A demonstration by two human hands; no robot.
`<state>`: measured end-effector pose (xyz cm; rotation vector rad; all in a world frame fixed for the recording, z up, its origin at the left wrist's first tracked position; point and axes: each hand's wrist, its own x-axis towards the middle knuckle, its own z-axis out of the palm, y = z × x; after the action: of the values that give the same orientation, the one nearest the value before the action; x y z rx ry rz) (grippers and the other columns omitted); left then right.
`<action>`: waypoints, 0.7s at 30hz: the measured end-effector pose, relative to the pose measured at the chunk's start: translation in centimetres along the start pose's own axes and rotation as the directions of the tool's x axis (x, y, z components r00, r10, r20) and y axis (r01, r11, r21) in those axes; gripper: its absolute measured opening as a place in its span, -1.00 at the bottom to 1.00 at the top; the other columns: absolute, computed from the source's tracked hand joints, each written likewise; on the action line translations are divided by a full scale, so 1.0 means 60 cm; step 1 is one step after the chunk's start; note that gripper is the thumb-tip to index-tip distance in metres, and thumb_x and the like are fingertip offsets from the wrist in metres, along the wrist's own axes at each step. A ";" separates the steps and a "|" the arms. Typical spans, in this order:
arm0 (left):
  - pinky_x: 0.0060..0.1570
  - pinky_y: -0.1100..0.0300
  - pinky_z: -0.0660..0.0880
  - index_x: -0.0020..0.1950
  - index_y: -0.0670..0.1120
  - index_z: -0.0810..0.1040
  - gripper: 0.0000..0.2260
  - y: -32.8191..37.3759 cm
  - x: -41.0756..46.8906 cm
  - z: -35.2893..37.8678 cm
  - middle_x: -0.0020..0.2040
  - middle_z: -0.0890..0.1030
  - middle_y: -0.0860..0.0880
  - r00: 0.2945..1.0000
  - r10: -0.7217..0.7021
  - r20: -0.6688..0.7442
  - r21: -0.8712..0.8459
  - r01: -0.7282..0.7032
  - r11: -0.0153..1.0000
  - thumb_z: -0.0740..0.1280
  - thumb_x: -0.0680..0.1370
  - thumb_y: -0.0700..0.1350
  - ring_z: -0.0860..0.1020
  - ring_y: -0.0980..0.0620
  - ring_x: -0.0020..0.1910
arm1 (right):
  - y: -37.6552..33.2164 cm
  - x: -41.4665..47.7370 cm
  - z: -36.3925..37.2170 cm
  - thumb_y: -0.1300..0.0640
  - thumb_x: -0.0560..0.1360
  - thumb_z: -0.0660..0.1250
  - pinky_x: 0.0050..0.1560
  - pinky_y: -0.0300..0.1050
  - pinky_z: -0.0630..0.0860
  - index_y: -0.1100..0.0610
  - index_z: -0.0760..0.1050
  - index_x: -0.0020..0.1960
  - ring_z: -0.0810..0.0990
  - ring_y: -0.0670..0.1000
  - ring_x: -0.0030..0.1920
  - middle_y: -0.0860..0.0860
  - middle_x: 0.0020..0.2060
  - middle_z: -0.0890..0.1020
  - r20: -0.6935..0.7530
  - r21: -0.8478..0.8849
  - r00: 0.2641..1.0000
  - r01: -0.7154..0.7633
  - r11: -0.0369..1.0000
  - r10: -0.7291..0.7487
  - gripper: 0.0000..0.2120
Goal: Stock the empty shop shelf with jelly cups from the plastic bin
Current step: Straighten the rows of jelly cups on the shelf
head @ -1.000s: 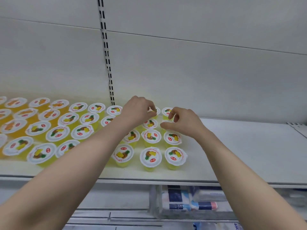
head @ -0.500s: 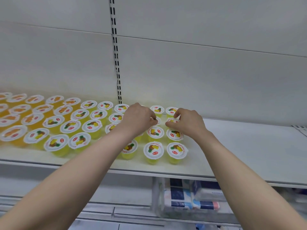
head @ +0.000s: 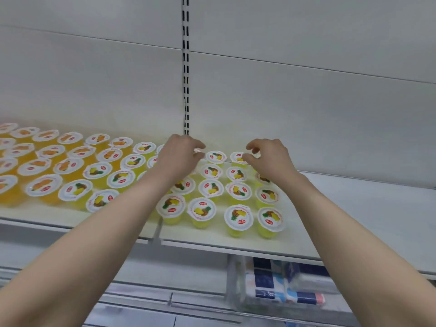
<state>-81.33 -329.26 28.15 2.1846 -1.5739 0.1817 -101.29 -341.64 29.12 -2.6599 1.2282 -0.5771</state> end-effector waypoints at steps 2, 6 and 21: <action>0.14 0.03 0.44 0.26 -0.01 0.60 -0.73 -0.032 0.009 -0.010 0.20 0.62 -0.08 0.999 -0.034 0.037 0.025 0.033 0.999 0.32 0.58 0.00 0.49 -0.16 0.21 | -0.031 0.016 0.014 -0.12 0.54 0.31 0.18 0.04 0.39 0.02 0.53 0.28 0.44 0.12 0.22 -0.02 0.09 0.64 0.043 -0.022 0.998 0.054 0.998 -0.054 -0.63; 0.13 0.07 0.42 0.27 0.03 0.59 -0.72 -0.055 0.025 -0.015 0.20 0.63 -0.04 0.989 -0.020 0.149 0.069 0.009 0.998 0.28 0.60 0.05 0.50 -0.13 0.21 | -0.074 0.046 0.047 -0.18 0.53 0.29 0.17 0.01 0.35 0.01 0.51 0.30 0.41 0.11 0.25 -0.01 0.10 0.64 0.118 -0.077 0.991 0.071 0.994 -0.062 -0.58; 0.12 0.13 0.43 0.30 0.04 0.57 -0.67 -0.072 0.058 0.003 0.24 0.60 -0.01 0.970 0.037 0.242 0.015 -0.042 0.999 0.34 0.56 0.08 0.51 -0.07 0.22 | -0.107 0.061 0.077 -0.24 0.49 0.32 0.15 0.02 0.40 0.05 0.56 0.25 0.44 0.11 0.22 0.01 0.11 0.63 0.143 -0.072 0.987 -0.061 0.996 0.071 -0.53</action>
<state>-76.17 -331.28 28.04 2.2608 -1.7526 -0.0605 -92.76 -340.33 27.84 -2.6489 1.3096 -0.3308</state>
